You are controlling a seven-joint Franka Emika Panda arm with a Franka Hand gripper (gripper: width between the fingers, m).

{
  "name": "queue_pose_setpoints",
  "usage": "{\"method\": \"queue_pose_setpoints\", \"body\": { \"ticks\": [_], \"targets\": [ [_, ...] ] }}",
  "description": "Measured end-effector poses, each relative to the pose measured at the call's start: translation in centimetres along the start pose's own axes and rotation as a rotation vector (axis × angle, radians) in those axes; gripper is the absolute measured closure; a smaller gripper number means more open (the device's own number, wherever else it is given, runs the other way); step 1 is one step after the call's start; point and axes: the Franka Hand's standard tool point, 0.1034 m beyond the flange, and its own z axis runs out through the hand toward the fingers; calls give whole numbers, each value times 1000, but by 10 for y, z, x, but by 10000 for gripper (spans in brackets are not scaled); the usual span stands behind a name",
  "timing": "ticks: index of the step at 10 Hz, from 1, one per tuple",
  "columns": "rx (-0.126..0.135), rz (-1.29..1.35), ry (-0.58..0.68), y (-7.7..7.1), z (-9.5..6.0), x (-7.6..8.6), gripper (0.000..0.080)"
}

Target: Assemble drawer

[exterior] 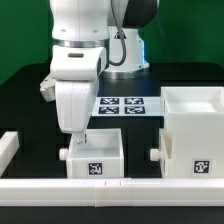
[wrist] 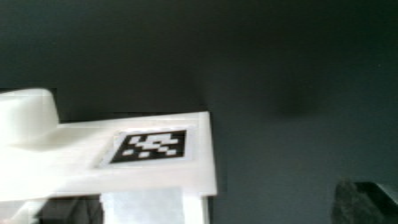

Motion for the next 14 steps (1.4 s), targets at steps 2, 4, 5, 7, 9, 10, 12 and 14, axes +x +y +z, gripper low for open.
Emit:
{"method": "queue_pose_setpoints", "body": {
  "ticks": [2, 4, 5, 7, 9, 10, 12, 14],
  "targets": [
    [1, 0, 0, 0, 0, 0, 151],
    [2, -4, 1, -1, 1, -4, 151],
    [2, -14, 2, -1, 1, -6, 151],
    [8, -41, 38, -5, 3, -27, 151],
    [16, -41, 80, -10, 4, -44, 151],
    [22, -37, 96, -12, 4, -53, 151],
    [22, -34, 96, -12, 4, -54, 151],
    [22, -43, 97, -13, 5, -54, 151]
  ]
}}
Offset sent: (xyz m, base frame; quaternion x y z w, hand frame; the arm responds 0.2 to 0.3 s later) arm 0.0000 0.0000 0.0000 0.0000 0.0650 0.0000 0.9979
